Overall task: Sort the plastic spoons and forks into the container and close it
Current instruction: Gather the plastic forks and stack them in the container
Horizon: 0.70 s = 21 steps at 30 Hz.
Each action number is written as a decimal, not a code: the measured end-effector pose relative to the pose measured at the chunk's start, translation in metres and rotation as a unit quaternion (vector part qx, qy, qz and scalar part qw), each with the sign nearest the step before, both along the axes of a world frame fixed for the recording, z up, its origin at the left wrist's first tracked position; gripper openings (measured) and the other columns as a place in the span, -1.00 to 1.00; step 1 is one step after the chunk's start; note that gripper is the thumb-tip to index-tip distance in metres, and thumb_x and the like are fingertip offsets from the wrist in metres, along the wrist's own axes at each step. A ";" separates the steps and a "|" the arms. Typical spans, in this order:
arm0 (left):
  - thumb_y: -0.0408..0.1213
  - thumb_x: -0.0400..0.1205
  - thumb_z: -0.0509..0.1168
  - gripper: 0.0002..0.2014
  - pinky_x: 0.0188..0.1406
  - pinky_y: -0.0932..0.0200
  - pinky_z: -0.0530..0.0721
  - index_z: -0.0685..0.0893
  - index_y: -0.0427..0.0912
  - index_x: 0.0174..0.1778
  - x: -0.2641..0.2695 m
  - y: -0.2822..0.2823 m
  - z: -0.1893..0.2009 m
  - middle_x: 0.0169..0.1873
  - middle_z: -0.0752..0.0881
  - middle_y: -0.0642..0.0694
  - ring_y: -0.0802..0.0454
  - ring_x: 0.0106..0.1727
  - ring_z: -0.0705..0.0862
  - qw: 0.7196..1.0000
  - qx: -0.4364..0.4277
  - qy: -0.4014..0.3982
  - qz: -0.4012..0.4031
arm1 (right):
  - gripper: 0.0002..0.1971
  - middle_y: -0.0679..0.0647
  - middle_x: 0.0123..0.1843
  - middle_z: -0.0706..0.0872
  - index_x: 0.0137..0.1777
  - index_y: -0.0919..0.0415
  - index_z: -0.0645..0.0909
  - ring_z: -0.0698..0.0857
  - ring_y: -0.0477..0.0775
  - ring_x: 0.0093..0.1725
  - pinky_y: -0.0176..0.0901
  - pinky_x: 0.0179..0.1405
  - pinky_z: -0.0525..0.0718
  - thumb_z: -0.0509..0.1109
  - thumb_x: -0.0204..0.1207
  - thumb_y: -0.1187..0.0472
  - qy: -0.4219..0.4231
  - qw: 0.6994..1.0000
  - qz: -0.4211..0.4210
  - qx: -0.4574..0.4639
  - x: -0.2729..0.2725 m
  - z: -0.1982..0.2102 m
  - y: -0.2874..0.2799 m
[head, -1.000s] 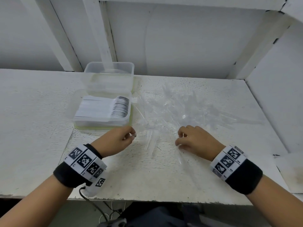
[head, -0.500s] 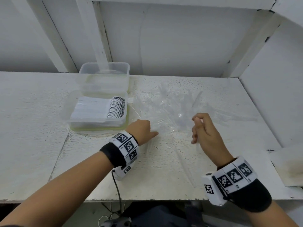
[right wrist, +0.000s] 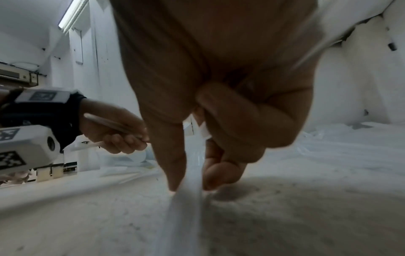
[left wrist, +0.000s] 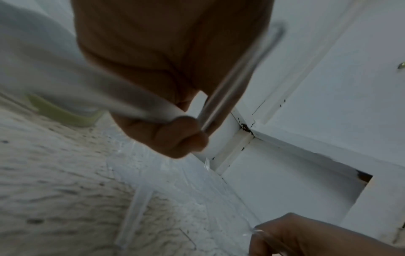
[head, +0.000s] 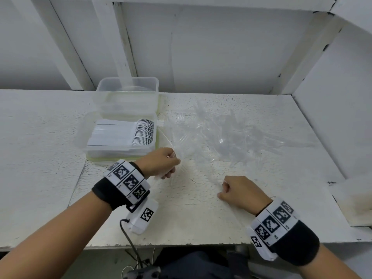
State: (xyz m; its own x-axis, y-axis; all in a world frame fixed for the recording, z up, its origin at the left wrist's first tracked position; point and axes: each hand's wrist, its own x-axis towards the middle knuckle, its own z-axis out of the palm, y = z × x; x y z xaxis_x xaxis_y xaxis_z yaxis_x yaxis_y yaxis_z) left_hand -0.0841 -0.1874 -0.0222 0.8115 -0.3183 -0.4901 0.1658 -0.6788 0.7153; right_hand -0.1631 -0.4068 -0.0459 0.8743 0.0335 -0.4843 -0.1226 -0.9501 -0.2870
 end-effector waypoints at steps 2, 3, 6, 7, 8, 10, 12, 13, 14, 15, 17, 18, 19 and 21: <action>-0.31 0.70 0.15 -0.87 -0.60 0.34 0.51 0.47 -0.21 -0.17 -0.003 0.009 0.001 -0.43 0.63 -0.10 0.11 -0.54 0.57 0.998 -0.045 0.025 0.020 | -0.84 0.04 -0.15 0.62 -0.18 0.16 0.46 0.55 0.00 -0.20 -0.25 -0.35 0.38 0.26 0.55 0.09 0.006 1.000 -0.003 0.000 0.000 0.001 0.000; -0.31 0.71 0.13 -0.89 -0.59 0.33 0.52 0.49 -0.22 -0.11 -0.005 0.013 0.001 -0.42 0.64 -0.10 0.11 -0.54 0.58 0.998 -0.057 0.030 0.025 | -0.82 0.04 -0.19 0.60 -0.22 0.17 0.45 0.52 -0.01 -0.24 -0.23 -0.36 0.36 0.23 0.56 0.11 0.008 1.000 -0.009 0.008 0.000 0.003 -0.001; -0.33 0.72 0.10 -0.93 -0.52 0.34 0.56 0.46 -0.21 -0.05 -0.009 0.025 -0.001 -0.36 0.68 -0.10 0.11 -0.47 0.65 0.998 -0.053 0.028 0.019 | -0.76 0.02 -0.28 0.54 -0.30 0.19 0.42 0.47 -0.04 -0.30 -0.22 -0.35 0.35 0.19 0.59 0.14 0.011 0.997 -0.040 0.070 0.001 0.013 -0.009; -0.36 0.71 0.10 -0.94 -0.49 0.33 0.58 0.44 -0.19 -0.05 -0.011 0.028 -0.002 -0.32 0.70 -0.11 0.09 -0.43 0.66 0.998 -0.052 0.033 0.017 | -0.77 0.01 -0.27 0.58 -0.26 0.22 0.49 0.50 -0.05 -0.30 -0.23 -0.34 0.38 0.19 0.59 0.16 0.010 0.993 -0.055 0.099 0.001 0.016 -0.013; -0.41 0.70 0.09 -0.92 -0.45 0.32 0.59 0.42 -0.17 -0.07 -0.012 0.029 -0.002 -0.28 0.71 -0.12 0.06 -0.39 0.67 0.998 -0.051 0.041 0.015 | -0.78 -0.02 -0.26 0.61 -0.20 0.25 0.55 0.53 -0.07 -0.31 -0.28 -0.34 0.42 0.18 0.61 0.17 0.011 0.988 -0.074 0.132 0.001 0.020 -0.015; -0.47 0.66 0.07 -0.86 -0.43 0.29 0.59 0.38 -0.14 -0.12 -0.015 0.029 -0.001 -0.26 0.71 -0.13 0.04 -0.37 0.64 0.998 -0.043 0.047 0.012 | -0.79 -0.01 -0.27 0.64 -0.15 0.22 0.55 0.59 -0.08 -0.35 -0.29 -0.36 0.54 0.14 0.64 0.22 0.018 0.965 -0.134 0.223 -0.001 0.028 -0.017; -0.42 0.64 0.08 -0.88 -0.43 0.27 0.52 0.37 -0.12 -0.16 -0.016 0.023 -0.002 -0.29 0.66 -0.09 0.05 -0.38 0.56 1.000 -0.013 0.012 0.009 | -0.80 0.07 -0.31 0.63 -0.13 0.20 0.50 0.63 -0.01 -0.38 -0.18 -0.37 0.64 0.09 0.68 0.24 0.030 0.925 -0.198 0.323 -0.002 0.034 -0.016; -0.37 0.64 0.09 -0.91 -0.42 0.26 0.47 0.39 -0.12 -0.15 -0.015 0.019 -0.002 -0.30 0.63 -0.07 0.06 -0.36 0.53 1.000 0.006 -0.015 0.008 | -0.81 0.09 -0.33 0.61 -0.09 0.20 0.49 0.62 0.01 -0.42 -0.15 -0.40 0.64 0.07 0.69 0.25 0.031 0.907 -0.223 0.356 -0.003 0.037 -0.015; -0.32 0.64 0.11 -0.96 -0.39 0.24 0.44 0.41 -0.13 -0.12 -0.014 0.014 -0.002 -0.28 0.60 -0.04 0.05 -0.32 0.52 0.999 0.028 -0.042 0.008 | -0.81 0.09 -0.36 0.58 -0.07 0.18 0.49 0.58 0.01 -0.47 -0.16 -0.45 0.61 0.06 0.69 0.25 0.028 0.897 -0.241 0.370 -0.002 0.038 -0.014; -0.27 0.65 0.13 -0.97 -0.34 0.22 0.43 0.44 -0.13 -0.07 -0.013 0.009 -0.001 -0.24 0.59 -0.03 0.03 -0.25 0.52 0.996 0.051 -0.068 0.007 | -0.81 0.07 -0.39 0.55 -0.05 0.15 0.50 0.52 -0.01 -0.51 -0.19 -0.51 0.55 0.05 0.69 0.24 0.023 0.894 -0.253 0.370 -0.001 0.039 -0.013; -0.21 0.66 0.17 -0.90 -0.20 0.20 0.42 0.48 -0.17 -0.02 -0.007 -0.001 -0.002 -0.14 0.57 -0.03 0.01 -0.11 0.53 0.990 0.084 -0.115 0.002 | -0.81 0.04 -0.42 0.48 -0.02 0.12 0.52 0.39 -0.05 -0.53 -0.27 -0.57 0.40 0.06 0.69 0.20 0.003 0.894 -0.269 0.358 0.001 0.038 -0.011; -0.19 0.66 0.19 -0.86 -0.14 0.21 0.41 0.51 -0.19 -0.01 -0.003 -0.006 -0.001 -0.12 0.56 -0.03 0.02 -0.08 0.53 0.987 0.089 -0.137 0.004 | -0.81 0.04 -0.42 0.44 0.00 0.14 0.53 0.34 -0.06 -0.52 -0.28 -0.58 0.33 0.08 0.68 0.18 -0.012 0.894 -0.275 0.353 0.002 0.037 -0.011; -0.17 0.67 0.19 -0.81 -0.11 0.22 0.41 0.56 -0.23 0.00 0.001 -0.010 0.000 -0.12 0.56 -0.04 0.02 -0.07 0.53 0.983 0.092 -0.157 0.007 | -0.82 0.03 -0.42 0.40 0.01 0.16 0.53 0.29 -0.06 -0.51 -0.29 -0.59 0.28 0.11 0.67 0.16 -0.029 0.894 -0.282 0.348 0.003 0.037 -0.011; -0.16 0.67 0.18 -0.75 -0.13 0.21 0.45 0.62 -0.29 -0.01 0.011 -0.019 0.004 -0.15 0.62 -0.07 -0.01 -0.09 0.58 0.979 0.081 -0.185 0.015 | -0.80 0.02 -0.43 0.36 0.02 0.24 0.54 0.25 -0.06 -0.51 -0.28 -0.59 0.21 0.16 0.65 0.13 -0.061 0.893 -0.293 0.337 0.005 0.035 -0.012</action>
